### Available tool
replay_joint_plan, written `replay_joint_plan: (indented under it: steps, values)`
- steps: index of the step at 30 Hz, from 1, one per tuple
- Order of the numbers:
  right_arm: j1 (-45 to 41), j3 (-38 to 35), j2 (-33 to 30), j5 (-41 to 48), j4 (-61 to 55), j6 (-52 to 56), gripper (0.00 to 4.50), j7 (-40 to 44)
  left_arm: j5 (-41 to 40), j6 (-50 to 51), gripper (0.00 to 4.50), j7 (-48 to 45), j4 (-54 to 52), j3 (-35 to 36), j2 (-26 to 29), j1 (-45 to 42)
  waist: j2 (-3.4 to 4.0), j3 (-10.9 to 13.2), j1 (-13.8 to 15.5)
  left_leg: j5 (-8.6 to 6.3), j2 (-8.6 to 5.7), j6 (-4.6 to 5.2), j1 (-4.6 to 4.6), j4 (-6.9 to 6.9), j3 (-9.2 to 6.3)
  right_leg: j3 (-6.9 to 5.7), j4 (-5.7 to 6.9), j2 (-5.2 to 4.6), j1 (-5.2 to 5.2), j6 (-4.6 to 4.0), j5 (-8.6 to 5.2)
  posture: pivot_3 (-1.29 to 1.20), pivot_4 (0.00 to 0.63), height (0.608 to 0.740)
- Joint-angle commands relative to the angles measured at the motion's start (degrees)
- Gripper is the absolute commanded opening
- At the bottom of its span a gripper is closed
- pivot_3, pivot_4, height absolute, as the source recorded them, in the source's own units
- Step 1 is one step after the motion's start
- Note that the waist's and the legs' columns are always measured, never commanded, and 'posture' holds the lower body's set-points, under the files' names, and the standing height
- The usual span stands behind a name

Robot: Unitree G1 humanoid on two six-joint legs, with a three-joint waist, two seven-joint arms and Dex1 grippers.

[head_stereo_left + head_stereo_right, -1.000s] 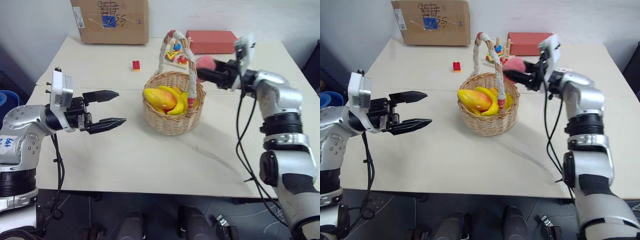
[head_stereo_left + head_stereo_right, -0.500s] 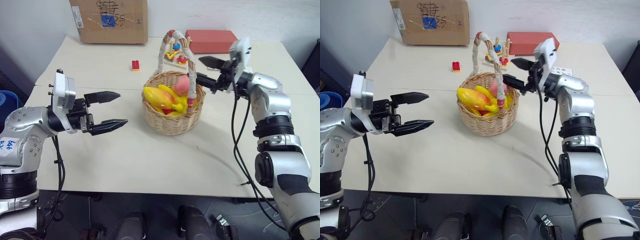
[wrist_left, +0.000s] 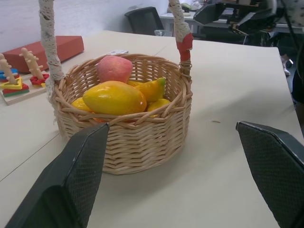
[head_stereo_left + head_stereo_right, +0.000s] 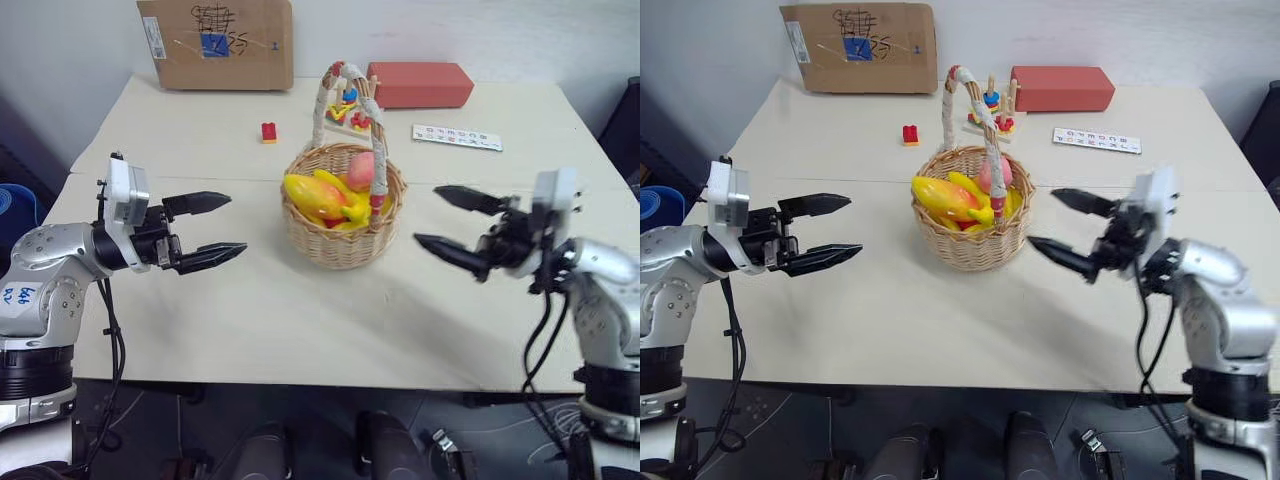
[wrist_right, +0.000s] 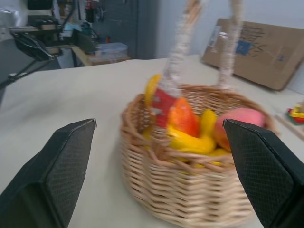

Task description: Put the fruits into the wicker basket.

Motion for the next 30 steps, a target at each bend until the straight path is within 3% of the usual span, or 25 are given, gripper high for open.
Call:
replay_joint_plan:
  steps: [1,9,14,21,23,30]
  values:
    - [-1.9,3.5,4.9,-4.7,-4.1,-0.7,4.47,-11.9,0.3,-0.6,4.50,-0.6,-0.1,-0.7,0.3,-0.8,0.00,0.0,0.0,0.00,-0.02,0.00,-0.02,0.00,-0.05,0.04,0.04,-0.01,-0.05,0.00,0.00,0.00,0.150,0.740]
    - [-6.5,10.0,10.3,-7.6,-3.7,1.6,4.47,-19.4,0.2,-0.4,4.50,-0.4,-1.8,-0.9,0.7,-0.1,0.00,0.0,0.0,-0.02,-0.07,0.03,-0.27,-0.04,0.00,0.02,0.05,-0.01,-0.32,-0.01,0.00,0.00,0.150,0.740]
    - [-8.2,12.2,11.5,-8.6,-2.7,2.2,3.32,-20.6,-0.2,-0.2,4.50,0.7,-3.1,0.0,0.6,1.0,0.00,0.0,-0.1,-0.02,-0.06,0.04,-0.28,-0.04,-0.01,0.03,0.05,-0.01,-0.33,-0.01,0.00,0.00,0.150,0.740]
    - [-8.4,9.9,9.2,-8.2,-1.8,1.7,0.80,-19.5,-0.7,-0.3,4.50,1.8,-3.8,0.2,0.2,1.3,0.00,0.0,0.0,-0.04,-0.06,0.07,-0.29,-0.04,-0.02,0.03,0.05,-0.01,-0.35,-0.01,0.00,0.00,0.150,0.740]
    - [-8.7,8.5,8.3,-7.7,-1.5,1.5,0.28,-19.3,-0.7,-0.5,4.50,1.9,-3.5,0.0,-0.1,0.7,0.00,0.0,0.0,-0.04,-0.06,0.08,-0.29,-0.04,-0.02,0.04,0.04,-0.01,-0.35,-0.01,0.00,0.00,0.150,0.740]
    - [-7.0,-1.8,3.6,-3.4,-3.5,2.0,0.25,-19.7,-0.2,-1.1,4.50,0.9,-1.3,-1.7,-1.2,-2.0,0.00,0.0,0.5,-0.06,-0.09,0.11,-0.34,-0.04,0.01,0.03,0.02,-0.02,-0.37,0.00,0.00,0.00,0.150,0.740]
